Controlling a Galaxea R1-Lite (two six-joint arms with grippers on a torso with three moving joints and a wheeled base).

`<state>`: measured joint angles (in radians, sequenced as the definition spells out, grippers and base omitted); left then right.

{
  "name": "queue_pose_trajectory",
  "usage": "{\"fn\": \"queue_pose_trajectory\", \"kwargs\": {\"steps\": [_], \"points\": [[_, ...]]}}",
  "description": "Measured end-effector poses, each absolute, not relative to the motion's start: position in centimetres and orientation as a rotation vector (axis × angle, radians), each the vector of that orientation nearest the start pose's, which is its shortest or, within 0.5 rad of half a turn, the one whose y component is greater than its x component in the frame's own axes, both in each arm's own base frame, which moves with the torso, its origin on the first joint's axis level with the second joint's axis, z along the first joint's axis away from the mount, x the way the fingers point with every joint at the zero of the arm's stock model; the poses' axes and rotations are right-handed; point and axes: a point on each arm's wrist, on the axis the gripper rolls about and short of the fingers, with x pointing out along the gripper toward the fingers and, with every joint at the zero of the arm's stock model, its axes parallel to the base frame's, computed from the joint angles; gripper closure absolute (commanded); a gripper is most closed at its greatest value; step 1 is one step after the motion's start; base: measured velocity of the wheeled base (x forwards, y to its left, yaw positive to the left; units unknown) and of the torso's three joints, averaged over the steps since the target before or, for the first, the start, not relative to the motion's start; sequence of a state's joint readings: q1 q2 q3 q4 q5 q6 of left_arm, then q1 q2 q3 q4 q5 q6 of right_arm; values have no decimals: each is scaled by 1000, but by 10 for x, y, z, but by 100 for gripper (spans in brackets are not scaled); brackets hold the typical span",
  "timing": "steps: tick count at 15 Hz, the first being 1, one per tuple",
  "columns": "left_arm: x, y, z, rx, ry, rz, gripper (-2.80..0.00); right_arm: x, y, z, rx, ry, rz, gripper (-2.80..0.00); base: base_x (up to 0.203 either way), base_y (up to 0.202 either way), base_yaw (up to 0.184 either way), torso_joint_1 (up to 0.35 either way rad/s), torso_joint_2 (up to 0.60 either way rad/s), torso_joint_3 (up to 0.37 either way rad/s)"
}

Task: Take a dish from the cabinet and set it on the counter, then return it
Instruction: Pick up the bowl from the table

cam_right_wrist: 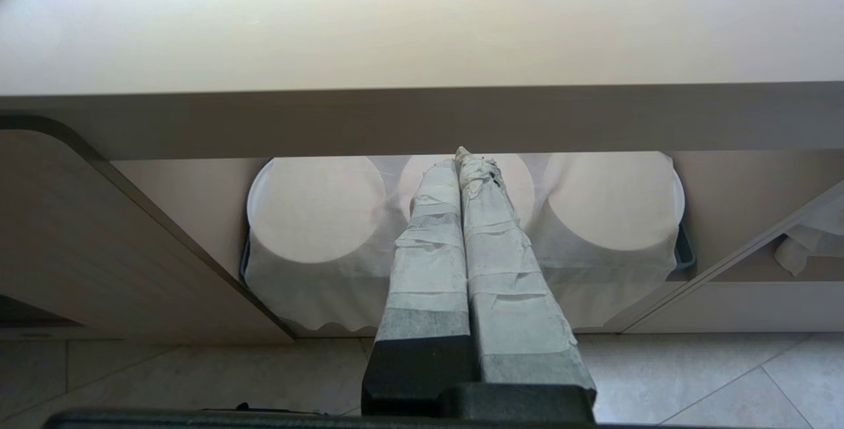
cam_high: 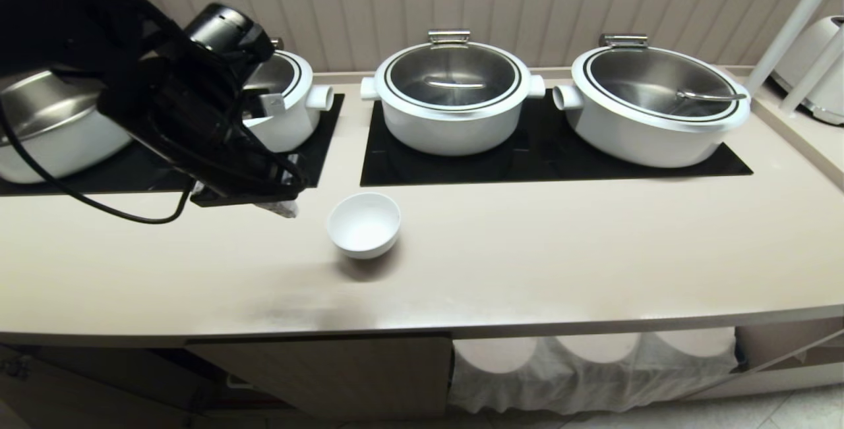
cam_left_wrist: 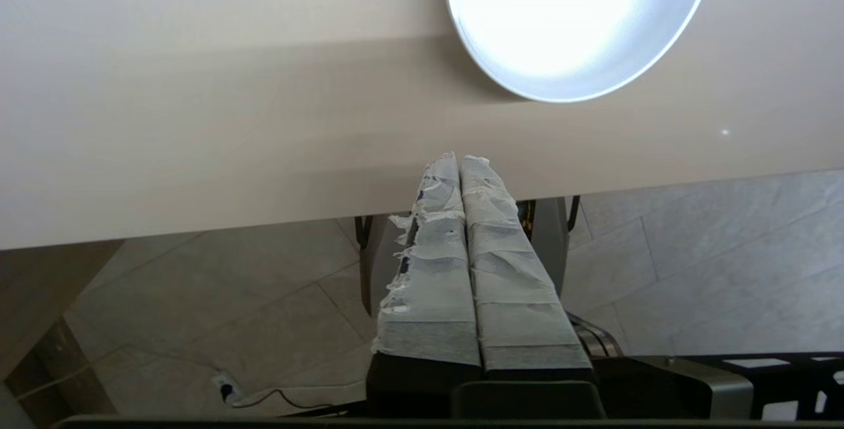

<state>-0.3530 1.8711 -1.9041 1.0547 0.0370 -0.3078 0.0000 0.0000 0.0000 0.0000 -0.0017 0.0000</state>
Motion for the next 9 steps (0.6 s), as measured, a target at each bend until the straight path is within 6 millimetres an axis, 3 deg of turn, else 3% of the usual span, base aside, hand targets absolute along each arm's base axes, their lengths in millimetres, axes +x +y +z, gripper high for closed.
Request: {"fn": "queue_pose_trajectory", "kwargs": {"steps": [4,9], "points": [[312,-129,265,-72,1063,-120,-280,-23,0,75,0,0,-2,0,0,0,0,0,0,0],[325,-138,251,-52,1087,-108,-280,-23,0,75,0,0,-2,0,0,0,0,0,0,0]]}}
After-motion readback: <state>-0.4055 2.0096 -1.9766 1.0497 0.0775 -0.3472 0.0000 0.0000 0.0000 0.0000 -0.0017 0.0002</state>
